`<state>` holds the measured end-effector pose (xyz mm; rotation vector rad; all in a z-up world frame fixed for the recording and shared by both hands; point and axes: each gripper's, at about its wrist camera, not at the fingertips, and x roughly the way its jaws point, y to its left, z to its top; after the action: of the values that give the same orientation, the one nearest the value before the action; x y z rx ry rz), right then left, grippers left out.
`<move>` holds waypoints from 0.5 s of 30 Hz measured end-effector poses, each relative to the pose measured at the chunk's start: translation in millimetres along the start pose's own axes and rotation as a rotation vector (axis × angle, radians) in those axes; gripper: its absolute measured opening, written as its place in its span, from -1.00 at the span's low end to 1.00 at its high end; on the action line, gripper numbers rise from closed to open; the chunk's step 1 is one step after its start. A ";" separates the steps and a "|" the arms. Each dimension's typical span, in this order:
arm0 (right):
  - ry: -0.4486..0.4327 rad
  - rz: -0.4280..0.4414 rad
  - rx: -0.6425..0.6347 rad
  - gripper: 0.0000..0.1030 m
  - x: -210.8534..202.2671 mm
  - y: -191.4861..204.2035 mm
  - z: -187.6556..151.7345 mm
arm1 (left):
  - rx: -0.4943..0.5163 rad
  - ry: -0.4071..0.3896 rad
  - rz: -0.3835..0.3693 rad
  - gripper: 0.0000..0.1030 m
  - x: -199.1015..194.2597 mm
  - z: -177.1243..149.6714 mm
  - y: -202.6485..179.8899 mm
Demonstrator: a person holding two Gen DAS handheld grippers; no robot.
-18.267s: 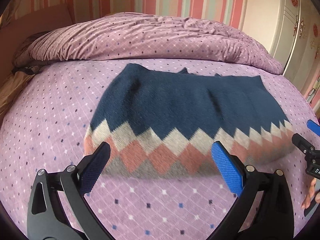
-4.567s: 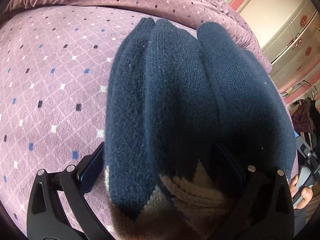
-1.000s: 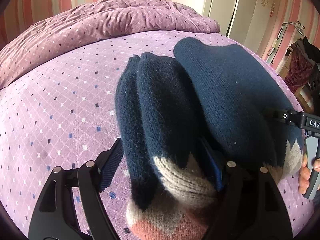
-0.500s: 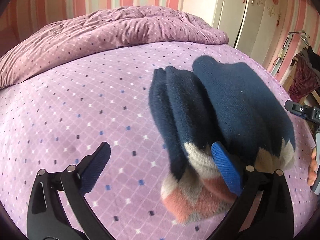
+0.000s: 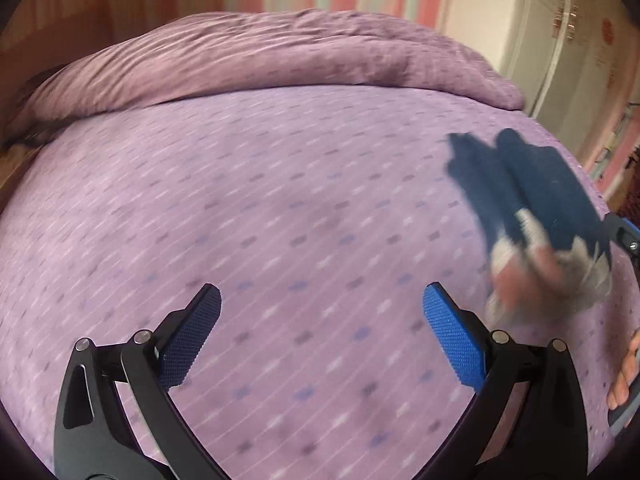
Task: Fold small clothes
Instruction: 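Lift the right gripper off the bundle and draw it back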
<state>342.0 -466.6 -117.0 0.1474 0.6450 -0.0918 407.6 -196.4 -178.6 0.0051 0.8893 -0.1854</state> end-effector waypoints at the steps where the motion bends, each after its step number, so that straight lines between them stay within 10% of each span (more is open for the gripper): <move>1: 0.000 0.011 0.011 0.96 -7.5 11.2 -4.5 | -0.017 0.005 0.005 0.94 -7.9 -6.7 11.3; 15: -0.007 0.001 -0.088 0.96 -160.8 128.4 -74.7 | -0.042 -0.045 0.099 0.94 -178.9 -106.0 98.6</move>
<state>186.7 -321.4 -64.9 0.0625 0.6410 -0.0631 231.8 -62.4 -114.5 0.0056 0.8462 -0.0743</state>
